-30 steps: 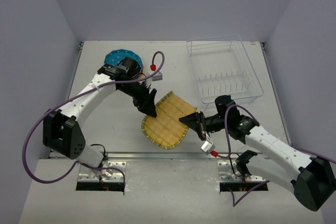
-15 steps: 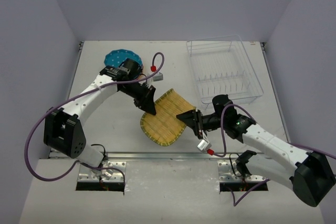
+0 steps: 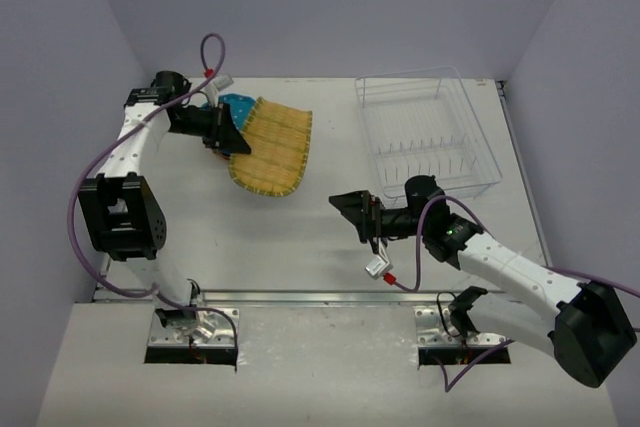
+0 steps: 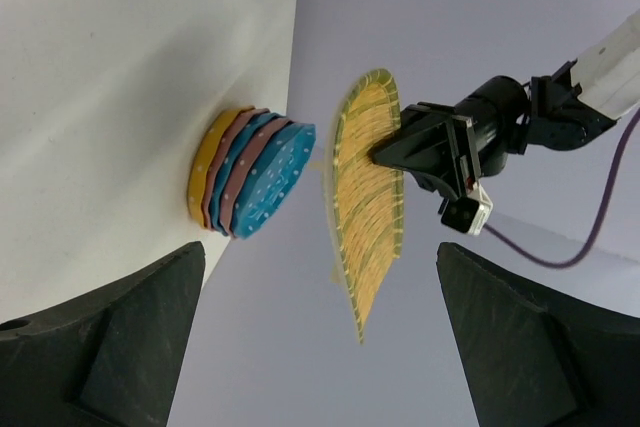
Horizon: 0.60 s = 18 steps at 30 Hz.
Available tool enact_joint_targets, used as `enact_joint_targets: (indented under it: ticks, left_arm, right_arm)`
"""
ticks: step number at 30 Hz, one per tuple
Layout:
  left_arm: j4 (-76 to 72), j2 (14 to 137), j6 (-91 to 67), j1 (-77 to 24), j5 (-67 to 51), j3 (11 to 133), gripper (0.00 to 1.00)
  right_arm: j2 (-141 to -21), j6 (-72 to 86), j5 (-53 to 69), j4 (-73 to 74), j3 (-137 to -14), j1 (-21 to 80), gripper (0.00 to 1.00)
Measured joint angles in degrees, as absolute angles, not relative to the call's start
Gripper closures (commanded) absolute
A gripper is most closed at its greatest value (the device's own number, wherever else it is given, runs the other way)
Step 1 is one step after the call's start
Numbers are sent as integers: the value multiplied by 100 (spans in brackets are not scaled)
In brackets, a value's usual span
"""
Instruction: Unload the plates from the dish rack
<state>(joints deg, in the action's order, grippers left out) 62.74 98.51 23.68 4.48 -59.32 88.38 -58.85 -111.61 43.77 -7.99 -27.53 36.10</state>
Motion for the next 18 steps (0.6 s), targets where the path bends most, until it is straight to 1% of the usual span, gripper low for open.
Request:
enact_joint_targets:
  ticks: [5,8,13,18]
  left_arm:
    - [5162,10109,1109,1431,-5588,9206,100]
    - [4489,10402,410,1776,-5247,9430,100]
    - [3727,10911,-391,1864,-4745,9598,100]
    - [3417,11455,-950,1825,-4371,9943,100]
  right_arm:
    - [-5889,-11148,4202,-902,-2752,3610,1]
    - [-5839,-11126,4117,-897,-2731,3610,1]
    - [-5641,-11043,3994,-895,-2665,3610,1]
    - [-5377,-10869,3806,-864,-2495,3610,1]
